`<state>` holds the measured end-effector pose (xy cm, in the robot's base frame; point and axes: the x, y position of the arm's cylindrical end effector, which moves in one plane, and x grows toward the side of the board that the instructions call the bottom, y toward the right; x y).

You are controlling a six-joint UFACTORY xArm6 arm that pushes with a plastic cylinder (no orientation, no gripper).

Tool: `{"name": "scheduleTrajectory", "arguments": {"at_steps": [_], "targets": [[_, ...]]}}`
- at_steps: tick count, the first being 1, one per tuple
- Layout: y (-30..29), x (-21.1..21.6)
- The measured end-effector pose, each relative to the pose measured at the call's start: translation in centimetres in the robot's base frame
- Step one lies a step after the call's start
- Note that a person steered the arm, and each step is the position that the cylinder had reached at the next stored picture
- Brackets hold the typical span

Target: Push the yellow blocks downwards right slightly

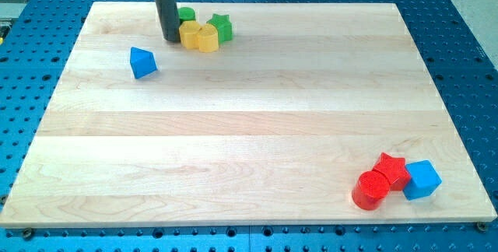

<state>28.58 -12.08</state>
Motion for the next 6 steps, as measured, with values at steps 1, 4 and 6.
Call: {"name": "scheduleTrajectory", "arguments": {"at_steps": [1,4,6], "targets": [[8.5,2.3],[15.9,2.7],[25.1,11.9]]}}
